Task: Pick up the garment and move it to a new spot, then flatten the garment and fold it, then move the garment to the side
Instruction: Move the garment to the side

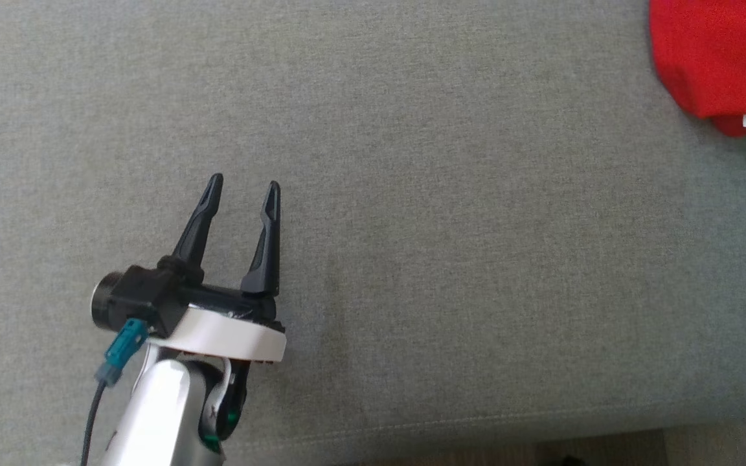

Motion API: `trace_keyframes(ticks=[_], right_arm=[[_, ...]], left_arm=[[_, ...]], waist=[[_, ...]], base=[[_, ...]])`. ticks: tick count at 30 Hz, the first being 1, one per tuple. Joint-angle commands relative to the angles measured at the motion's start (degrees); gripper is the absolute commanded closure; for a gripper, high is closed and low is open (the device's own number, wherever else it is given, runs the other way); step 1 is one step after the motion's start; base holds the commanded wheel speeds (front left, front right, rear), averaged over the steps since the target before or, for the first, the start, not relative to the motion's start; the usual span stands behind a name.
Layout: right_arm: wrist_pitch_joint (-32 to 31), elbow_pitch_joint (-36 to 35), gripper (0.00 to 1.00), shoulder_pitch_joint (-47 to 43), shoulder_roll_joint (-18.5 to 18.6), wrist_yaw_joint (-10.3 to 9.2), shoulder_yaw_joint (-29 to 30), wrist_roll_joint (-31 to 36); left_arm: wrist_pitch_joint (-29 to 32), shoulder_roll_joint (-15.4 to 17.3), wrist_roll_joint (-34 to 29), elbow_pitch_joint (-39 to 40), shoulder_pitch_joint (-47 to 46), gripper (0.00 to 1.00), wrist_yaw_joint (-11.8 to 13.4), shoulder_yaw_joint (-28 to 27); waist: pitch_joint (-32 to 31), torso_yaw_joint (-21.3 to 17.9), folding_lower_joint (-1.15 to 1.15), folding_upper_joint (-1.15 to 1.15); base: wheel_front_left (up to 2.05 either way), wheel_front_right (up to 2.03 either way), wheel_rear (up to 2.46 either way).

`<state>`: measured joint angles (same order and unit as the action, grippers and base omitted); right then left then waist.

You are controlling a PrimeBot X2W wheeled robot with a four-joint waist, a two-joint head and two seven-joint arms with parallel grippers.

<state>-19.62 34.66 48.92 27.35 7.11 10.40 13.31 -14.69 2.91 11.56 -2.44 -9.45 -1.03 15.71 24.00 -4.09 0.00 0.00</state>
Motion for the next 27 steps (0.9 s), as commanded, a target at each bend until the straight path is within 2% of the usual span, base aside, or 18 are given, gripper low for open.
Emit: trace_keyframes(ticks=[1, 10, 19, 27], right_arm=[[1.1, -1.4, 0.0, 0.7, 0.5, 0.37, 0.7, 1.1], [5.4, 0.7, 0.0, 1.9, -2.8, 0.37, 4.1, 4.7], [11.3, 2.2, 0.0, 1.8, -6.7, 0.37, 2.1, 3.6], [18.3, 1.5, 0.0, -1.5, -12.3, 0.37, -2.4, -0.3]], left_arm=[[-0.3, 0.0, -0.7, 1.5, -1.3, 0.0, -0.3, -1.9], [-0.3, 0.0, -1.2, 0.9, -1.6, 0.0, -0.7, -2.2], [-0.3, 0.0, -1.4, 0.2, -1.2, 0.0, -0.4, -3.1], [-0.3, 0.0, 2.6, -0.2, 0.3, 0.0, 2.7, -6.0]], waist=[[0.2, -0.2, 0.0, 0.0], [0.0, -1.1, 0.0, 0.0], [-2.7, -1.6, 0.0, 0.0], [-9.1, -1.6, 0.0, 0.0]], base=[[0.0, 0.0, 0.0], [0.0, 0.0, 0.0], [0.0, 0.0, 0.0], [0.0, 0.0, 0.0]])
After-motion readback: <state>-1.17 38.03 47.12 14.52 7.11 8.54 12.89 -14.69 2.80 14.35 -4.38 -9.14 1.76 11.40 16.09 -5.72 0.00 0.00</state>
